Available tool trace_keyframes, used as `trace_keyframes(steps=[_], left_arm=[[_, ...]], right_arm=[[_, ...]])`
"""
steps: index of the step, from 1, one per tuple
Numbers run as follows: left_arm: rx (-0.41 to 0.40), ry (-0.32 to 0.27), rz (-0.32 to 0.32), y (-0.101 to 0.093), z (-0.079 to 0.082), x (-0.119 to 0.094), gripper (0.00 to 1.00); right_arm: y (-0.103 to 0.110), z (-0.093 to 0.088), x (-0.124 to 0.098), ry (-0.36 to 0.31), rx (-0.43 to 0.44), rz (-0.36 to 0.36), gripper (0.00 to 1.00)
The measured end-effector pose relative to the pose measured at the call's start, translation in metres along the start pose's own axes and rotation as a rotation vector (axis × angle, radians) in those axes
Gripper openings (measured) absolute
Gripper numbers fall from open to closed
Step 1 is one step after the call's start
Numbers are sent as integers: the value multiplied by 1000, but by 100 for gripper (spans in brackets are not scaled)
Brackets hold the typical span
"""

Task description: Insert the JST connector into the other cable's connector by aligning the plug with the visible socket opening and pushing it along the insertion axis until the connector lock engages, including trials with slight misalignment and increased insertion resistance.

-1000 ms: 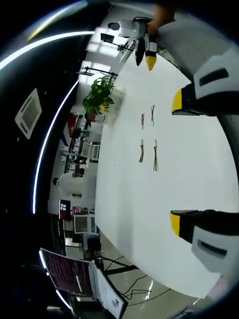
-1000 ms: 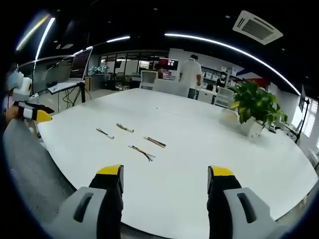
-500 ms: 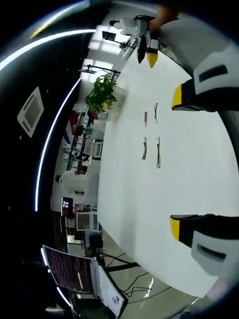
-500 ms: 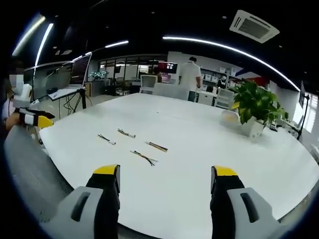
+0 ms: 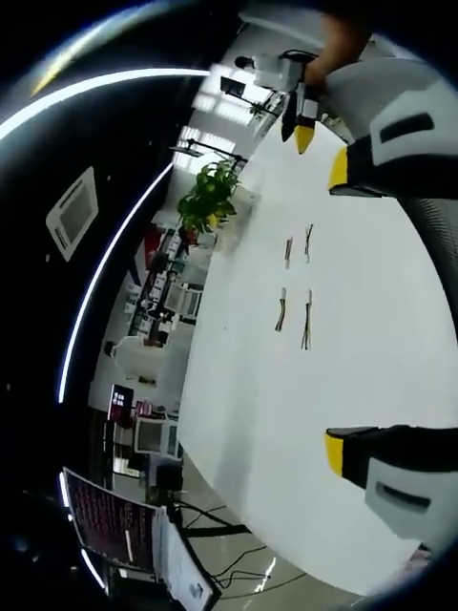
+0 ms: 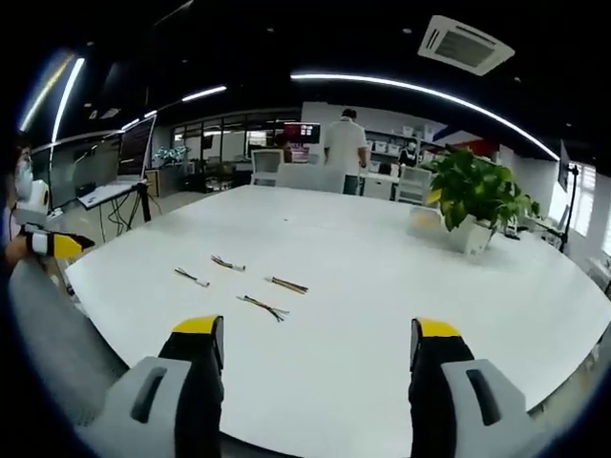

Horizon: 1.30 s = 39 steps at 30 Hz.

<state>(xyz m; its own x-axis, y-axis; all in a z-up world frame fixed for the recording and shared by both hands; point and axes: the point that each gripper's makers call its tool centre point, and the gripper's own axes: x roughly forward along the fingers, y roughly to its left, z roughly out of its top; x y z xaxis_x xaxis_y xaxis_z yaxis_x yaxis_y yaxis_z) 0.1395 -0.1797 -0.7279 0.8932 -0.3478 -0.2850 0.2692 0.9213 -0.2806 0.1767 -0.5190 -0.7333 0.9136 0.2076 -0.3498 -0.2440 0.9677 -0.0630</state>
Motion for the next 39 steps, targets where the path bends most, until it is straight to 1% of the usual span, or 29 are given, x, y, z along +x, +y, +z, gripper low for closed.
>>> trace_keyframes(steps=[2, 3, 4, 6, 7, 9, 10, 11, 12, 13, 15, 16, 17, 18, 19, 20, 21, 22, 23, 25, 26, 27, 30, 32, 34, 35, 36, 37, 39], left_arm=[[-2, -28, -9, 0, 5, 0, 99], [-21, -34, -42, -6, 6, 1, 99], [-28, -24, -59, -8, 4, 2, 99], [-20, 36, -53, -8, -5, 4, 99], [-9, 51, -52, -8, -7, 4, 99], [17, 60, -54, -8, -7, 5, 99], [34, 62, -75, -10, -7, 6, 99], [23, 73, -98, -13, -9, 7, 99], [-30, 94, -96, -14, -11, 6, 99], [-46, 90, -99, -13, -10, 5, 99], [-54, 51, -111, -13, -2, 3, 99], [-54, 50, -108, -12, -1, 1, 99], [-56, 52, -97, -11, 1, 1, 99], [-52, 63, -92, -11, 0, 2, 99], [-31, 88, -98, -12, -2, 3, 99], [4, 95, -116, -14, -2, 4, 99], [59, 79, -129, -15, 0, 7, 99], [70, 81, -127, -15, 0, 8, 99], [92, 115, -124, -14, -5, 10, 99], [85, 155, -145, -17, -9, 14, 99], [86, 160, -153, -19, -10, 16, 99], [88, 159, -155, -19, -9, 18, 99], [121, 142, -163, -20, -2, 19, 99], [119, 144, -165, -20, 3, 19, 99], [113, 144, -177, -22, 6, 20, 99], [108, 154, -180, -22, 7, 23, 99], [101, 222, -181, -21, -2, 21, 99], [95, 273, -181, -20, -7, 21, 99], [138, 226, -192, -21, 0, 24, 99]], right_arm=[[-2, -1, 0, 13, 8, -12, 79], [-1, -1, -1, 11, 14, -15, 79], [-1, -1, -1, 10, 17, -15, 79], [0, 0, -1, 10, 13, -16, 79], [1, 0, -2, 11, 12, -15, 80], [5, 2, -2, 1, 11, 11, 82], [7, 3, -3, -5, 16, 20, 82], [7, 4, -3, -10, 18, 20, 82], [6, 6, -3, -20, 21, 15, 82], [5, 6, -3, -23, 27, 11, 82], [4, 7, -4, -29, 61, 19, 83], [6, 11, -4, -53, 99, 36, 83], [8, 14, -5, -70, 116, 47, 83], [9, 14, -6, -75, 116, 64, 83], [10, 14, -6, -74, 117, 71, 83], [13, 14, -6, -70, 103, 84, 82], [13, 15, -5, -79, 76, 82, 83], [11, 17, -5, -90, 37, 73, 84], [12, 18, -5, -95, 14, 70, 83], [16, 17, -4, -82, 21, 96, 79], [18, 16, -4, -70, 31, 109, 77], [18, 16, -5, -65, 49, 118, 76], [16, 18, -5, -63, 56, 116, 74], [16, 21, -5, -64, 49, 125, 72], [14, 26, -4, -61, 38, 126, 73], [14, 29, -4, -64, 35, 129, 73], [13, 32, -3, -66, 36, 135, 73], [13, 33, -3, -64, 38, 137, 73], [11, 36, -1, -56, 46, 139, 71]])
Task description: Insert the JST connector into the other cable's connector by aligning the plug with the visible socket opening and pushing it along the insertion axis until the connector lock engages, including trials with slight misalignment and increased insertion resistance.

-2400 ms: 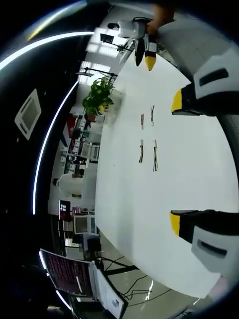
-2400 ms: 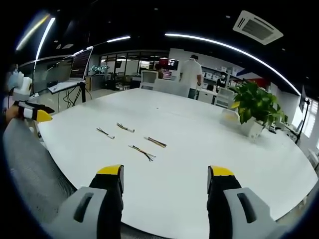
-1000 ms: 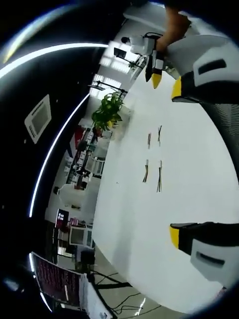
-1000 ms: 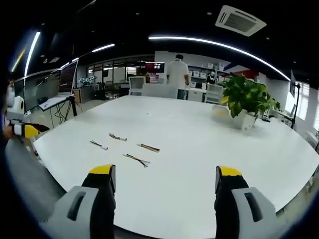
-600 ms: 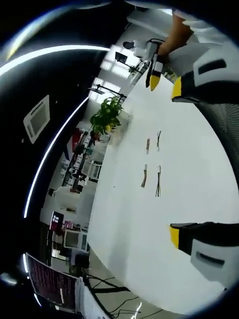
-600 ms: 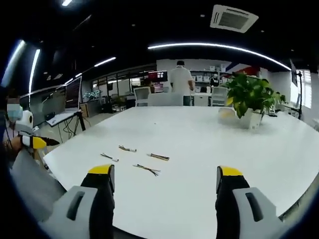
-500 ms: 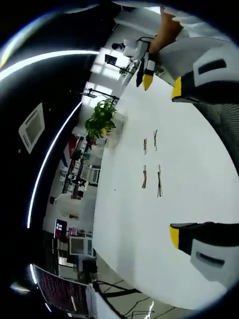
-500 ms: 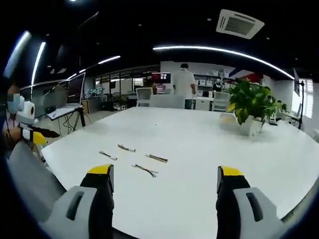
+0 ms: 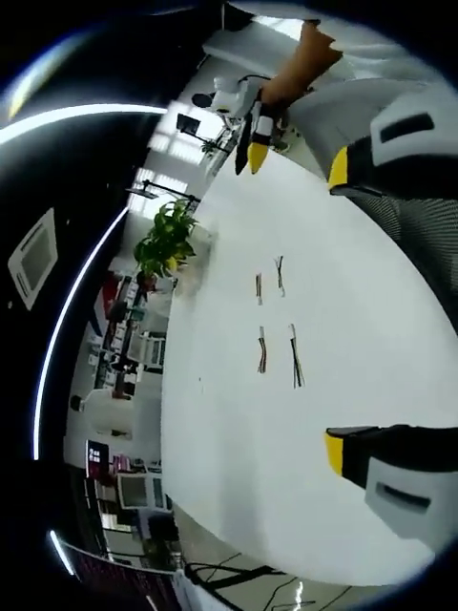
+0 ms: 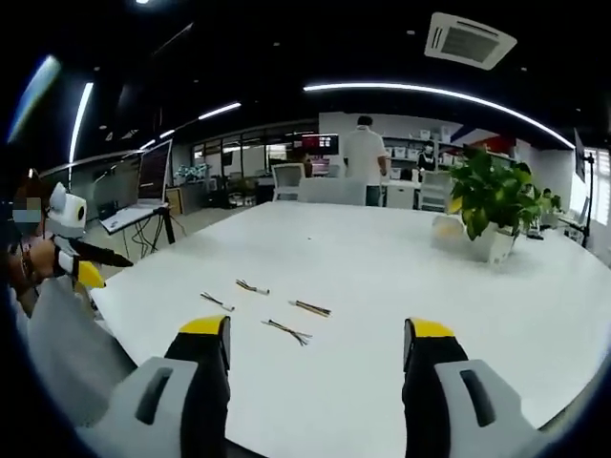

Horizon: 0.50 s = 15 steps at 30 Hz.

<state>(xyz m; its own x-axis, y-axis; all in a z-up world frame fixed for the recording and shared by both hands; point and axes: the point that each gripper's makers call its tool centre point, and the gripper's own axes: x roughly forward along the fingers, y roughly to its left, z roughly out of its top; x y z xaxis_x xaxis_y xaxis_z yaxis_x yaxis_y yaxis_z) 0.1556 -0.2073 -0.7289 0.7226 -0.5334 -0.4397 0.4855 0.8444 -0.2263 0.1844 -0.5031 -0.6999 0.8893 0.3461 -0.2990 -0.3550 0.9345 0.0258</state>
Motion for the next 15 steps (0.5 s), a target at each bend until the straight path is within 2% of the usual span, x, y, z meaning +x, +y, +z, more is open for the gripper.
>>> trace_keyframes(steps=[4, 7, 10, 15], left_arm=[[-9, 9, -10, 0, 3, 0, 99], [-36, -3, -51, -5, 11, -1, 99], [-48, 0, -93, -7, 18, -1, 99], [-2, -34, -100, -4, 43, 0, 99]], right_arm=[[-1, 6, 0, 1, 7, 3, 69], [-4, 13, -1, 0, -7, 2, 67], [-8, 27, -3, -36, 73, 13, 63], [-15, 50, -6, -79, 75, 3, 60]])
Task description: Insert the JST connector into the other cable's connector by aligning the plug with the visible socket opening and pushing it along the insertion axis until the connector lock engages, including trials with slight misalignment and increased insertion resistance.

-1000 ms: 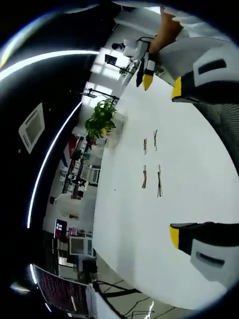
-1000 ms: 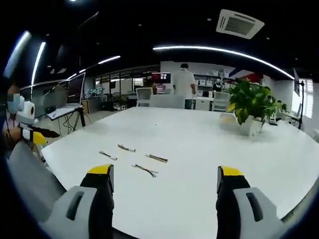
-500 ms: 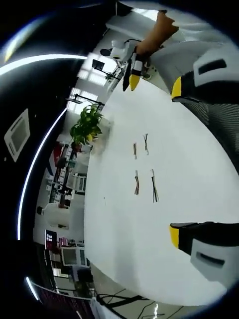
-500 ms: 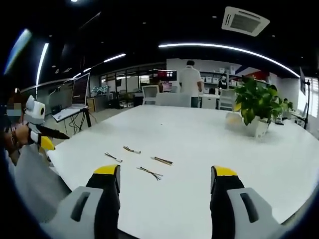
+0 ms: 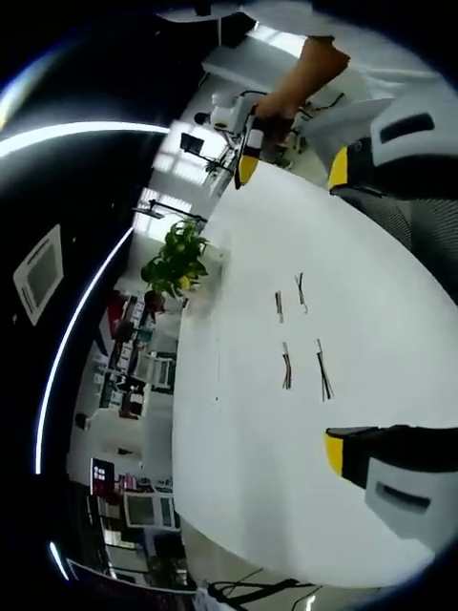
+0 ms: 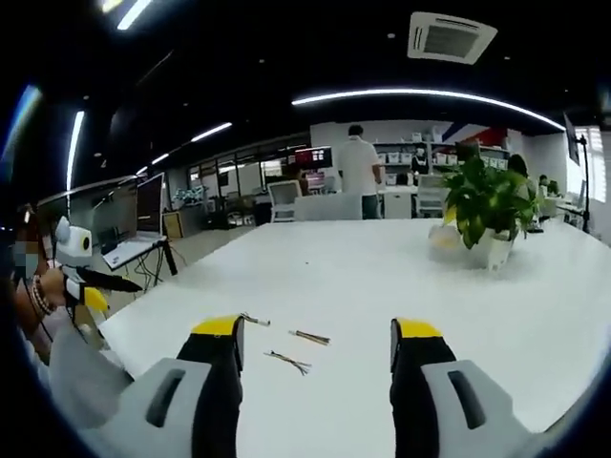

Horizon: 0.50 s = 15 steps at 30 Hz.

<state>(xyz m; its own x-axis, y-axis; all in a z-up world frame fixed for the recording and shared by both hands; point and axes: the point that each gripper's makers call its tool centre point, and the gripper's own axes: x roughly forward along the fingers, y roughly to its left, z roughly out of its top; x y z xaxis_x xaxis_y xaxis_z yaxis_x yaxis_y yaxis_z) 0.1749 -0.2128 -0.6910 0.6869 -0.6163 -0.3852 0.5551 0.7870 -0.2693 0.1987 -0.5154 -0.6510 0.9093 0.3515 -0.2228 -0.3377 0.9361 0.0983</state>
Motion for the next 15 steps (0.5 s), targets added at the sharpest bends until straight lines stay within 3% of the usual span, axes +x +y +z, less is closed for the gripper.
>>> trace_keyframes(steps=[3, 9, 15], left_arm=[[5, -33, -21, 0, 16, 1, 99], [53, -33, -53, -2, 36, 3, 99], [43, 14, -94, 2, 40, 11, 99]], right_arm=[[-2, 11, 2, -11, -17, -2, 59], [-4, 18, 13, 18, -55, 7, 57], [5, 26, 27, 15, -63, 55, 56]])
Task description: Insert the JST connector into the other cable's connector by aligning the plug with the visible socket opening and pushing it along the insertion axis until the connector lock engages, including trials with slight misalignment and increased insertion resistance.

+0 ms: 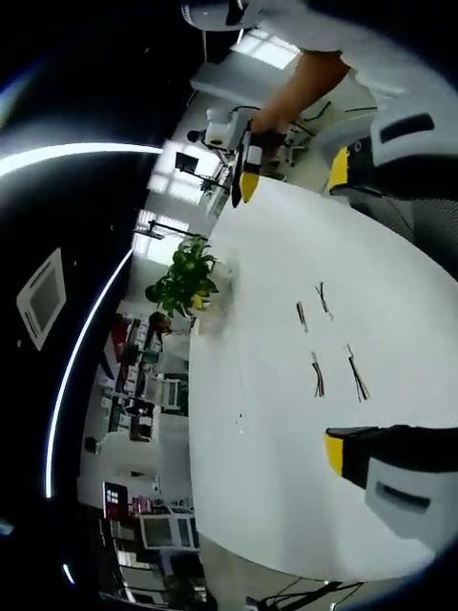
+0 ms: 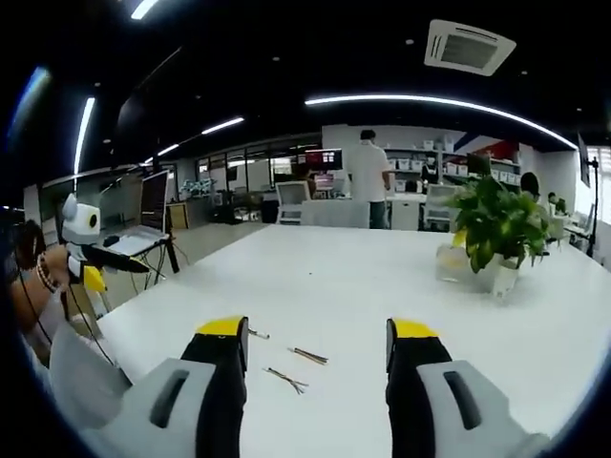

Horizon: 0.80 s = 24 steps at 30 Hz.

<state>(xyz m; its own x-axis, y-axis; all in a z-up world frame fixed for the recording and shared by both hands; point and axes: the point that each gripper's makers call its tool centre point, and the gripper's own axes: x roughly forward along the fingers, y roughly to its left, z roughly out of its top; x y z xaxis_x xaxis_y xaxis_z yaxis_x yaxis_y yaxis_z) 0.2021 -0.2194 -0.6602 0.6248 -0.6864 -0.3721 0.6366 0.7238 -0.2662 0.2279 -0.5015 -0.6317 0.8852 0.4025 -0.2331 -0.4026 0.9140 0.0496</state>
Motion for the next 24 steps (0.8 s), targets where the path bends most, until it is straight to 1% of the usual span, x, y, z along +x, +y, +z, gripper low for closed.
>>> trace_keyframes(steps=[2, 4, 5, 6, 7, 8, 10, 12, 13, 14, 15, 16, 17, 18, 19, 20, 22, 23, 24], left_arm=[[15, -6, -34, 0, 6, 4, 99], [19, -33, -95, -3, 12, 8, 98], [-24, -25, -135, -5, 12, 10, 97], [-42, -24, -161, -6, 13, 11, 96], [-45, -63, -200, -7, 21, 13, 96], [-44, -89, -219, -7, 26, 14, 96], [-29, -106, -251, -4, 31, 16, 96], [-4, -116, -309, -10, 33, 18, 95], [23, -127, -353, -14, 35, 20, 94], [33, -133, -367, -15, 36, 21, 93], [53, -127, -394, -17, 36, 24, 93], [68, -135, -417, -19, 37, 25, 92], [72, -135, -425, -20, 38, 28, 90], [91, -125, -445, -20, 38, 31, 89], [101, -125, -458, -21, 38, 33, 88], [109, -114, -465, -20, 38, 38, 88], [118, -100, -471, -17, 37, 45, 88], [136, -88, -470, -14, 36, 51, 88], [161, -93, -466, -10, 36, 56, 87]], right_arm=[[6, 4, 6, 1, -19, 38, 56], [14, 8, 10, 0, -44, 96, 53], [19, 9, 13, 3, -64, 135, 51], [23, 11, 14, 5, -67, 158, 48], [28, 12, 16, 7, -77, 197, 45], [31, 12, 17, 11, -82, 220, 43], [32, 16, 21, 5, -84, 240, 42], [33, 18, 24, 0, -87, 262, 43], [34, 18, 26, 1, -100, 280, 43], [36, 19, 28, 2, -126, 302, 43], [38, 18, 29, 9, -152, 320, 43], [40, 17, 30, 14, -174, 340, 43], [42, 16, 32, 16, -192, 359, 42], [47, 12, 33, 38, -231, 399, 41], [50, 11, 34, 44, -250, 421, 40], [53, 6, 36, 66, -286, 454, 40], [56, 0, 41, 83, -311, 502, 39], [55, -3, 43, 99, -320, 517, 39], [54, -5, 46, 104, -336, 528, 38]])
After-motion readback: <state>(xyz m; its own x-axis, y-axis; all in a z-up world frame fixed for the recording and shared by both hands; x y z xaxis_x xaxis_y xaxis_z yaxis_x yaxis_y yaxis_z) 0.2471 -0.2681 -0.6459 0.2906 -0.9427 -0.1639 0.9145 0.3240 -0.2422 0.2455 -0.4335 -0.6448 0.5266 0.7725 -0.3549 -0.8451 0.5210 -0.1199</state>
